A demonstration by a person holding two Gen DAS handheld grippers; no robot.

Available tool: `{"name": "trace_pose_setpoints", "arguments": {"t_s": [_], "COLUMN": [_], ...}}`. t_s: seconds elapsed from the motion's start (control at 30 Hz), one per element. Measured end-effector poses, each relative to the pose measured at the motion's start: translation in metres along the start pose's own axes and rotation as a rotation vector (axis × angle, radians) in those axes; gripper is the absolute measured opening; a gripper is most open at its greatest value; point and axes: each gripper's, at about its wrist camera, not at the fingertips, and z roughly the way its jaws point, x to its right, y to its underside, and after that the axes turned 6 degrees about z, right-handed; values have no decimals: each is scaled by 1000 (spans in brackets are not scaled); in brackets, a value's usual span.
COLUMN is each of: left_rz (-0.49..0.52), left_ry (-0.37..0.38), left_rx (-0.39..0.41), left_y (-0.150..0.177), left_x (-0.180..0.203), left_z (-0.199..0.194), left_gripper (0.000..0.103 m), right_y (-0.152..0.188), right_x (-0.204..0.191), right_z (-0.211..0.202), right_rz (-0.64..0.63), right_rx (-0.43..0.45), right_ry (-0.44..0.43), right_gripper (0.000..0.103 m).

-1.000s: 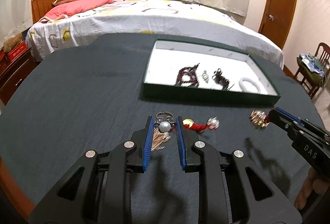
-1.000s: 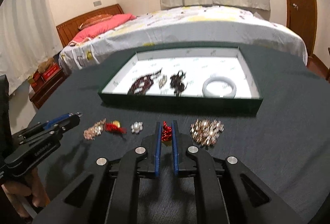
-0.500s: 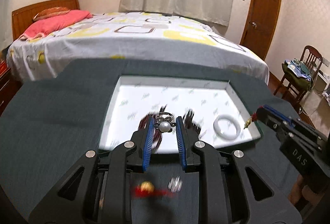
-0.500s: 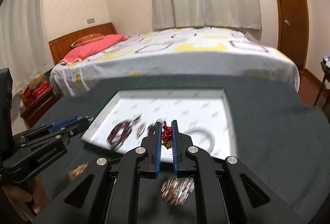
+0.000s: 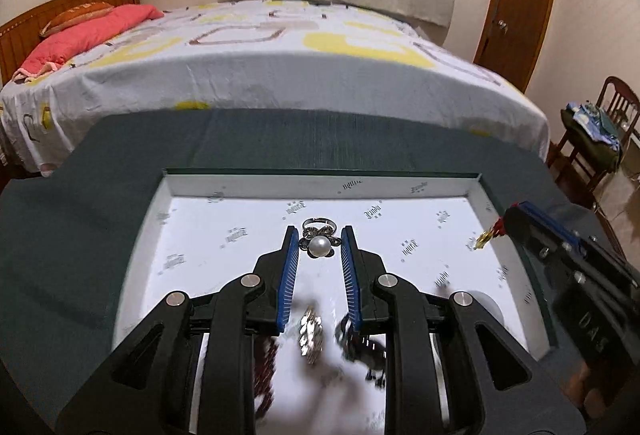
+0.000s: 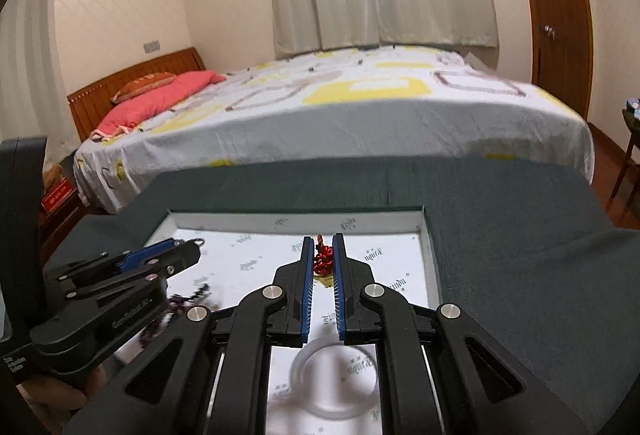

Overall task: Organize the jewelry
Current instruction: 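Carry both items over the box while the left gripper opens to drop the ring, then open the right gripper to drop the red charm, withdraw both grippers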

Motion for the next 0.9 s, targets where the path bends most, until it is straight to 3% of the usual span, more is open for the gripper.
{"name": "trace_pose_setpoints", "arguments": {"t_s": [0.27,0.5,0.63,0.73,0.83,0.9], "left_rz": [-16,10,21,20,25,28], "left_ry": [39,7,0,-2,-5,-11], "left_rx": [-104,-136,-129,-112,-88,-80], "left_y": [-4,-2,-3,-5,-5,-4], "left_x": [8,13,14,14,14,15], "left_z": [41,48,46,43,37,35], "left_gripper": [22,24,31,51,57,59], "right_y": [10,15,16,18,18,18], "right_x": [11,14,11,11,12,13], "right_z": [32,38,39,40,37,33], "right_rz": [12,10,5,3,12,19], "right_rx": [-102,-145,-151,-161,-157,-141], "right_ry": [21,27,25,22,20,30], "right_gripper": [10,10,11,12,13,41]}}
